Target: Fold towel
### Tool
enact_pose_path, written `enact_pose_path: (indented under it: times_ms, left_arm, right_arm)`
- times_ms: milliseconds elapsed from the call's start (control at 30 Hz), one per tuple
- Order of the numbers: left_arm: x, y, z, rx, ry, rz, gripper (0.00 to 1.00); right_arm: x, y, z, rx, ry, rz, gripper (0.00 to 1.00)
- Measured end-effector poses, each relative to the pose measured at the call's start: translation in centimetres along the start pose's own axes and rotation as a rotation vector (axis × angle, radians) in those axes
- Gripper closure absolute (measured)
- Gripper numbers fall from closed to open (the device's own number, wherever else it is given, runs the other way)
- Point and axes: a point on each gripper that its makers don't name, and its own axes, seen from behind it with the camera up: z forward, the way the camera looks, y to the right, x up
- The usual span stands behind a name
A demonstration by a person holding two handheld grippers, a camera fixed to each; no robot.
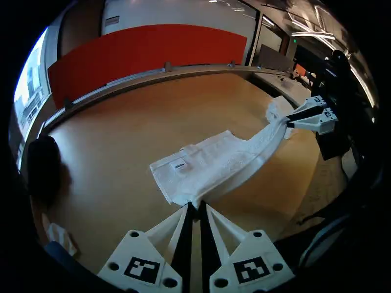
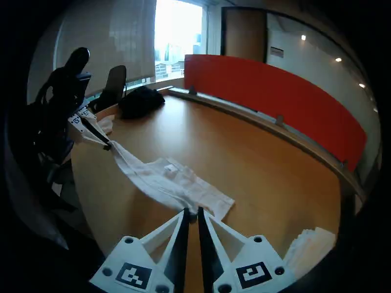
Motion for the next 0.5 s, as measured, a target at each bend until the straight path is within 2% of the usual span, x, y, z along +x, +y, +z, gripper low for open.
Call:
enact_pose_path:
  times_ms: [167,500]
  left_arm:
    - [0.0,-0.5,1.1,0.010,-0.015,-0.006,0.90]
    - [0.0,-1.9,3.9,0.019,-0.058,-0.017,0.90]
  right_arm:
    - [-0.5,0.1,1.0,0.008,-0.025,-0.010,0.87]
    - [-1.9,1.6,3.6,0.012,-0.066,0.010,0.87]
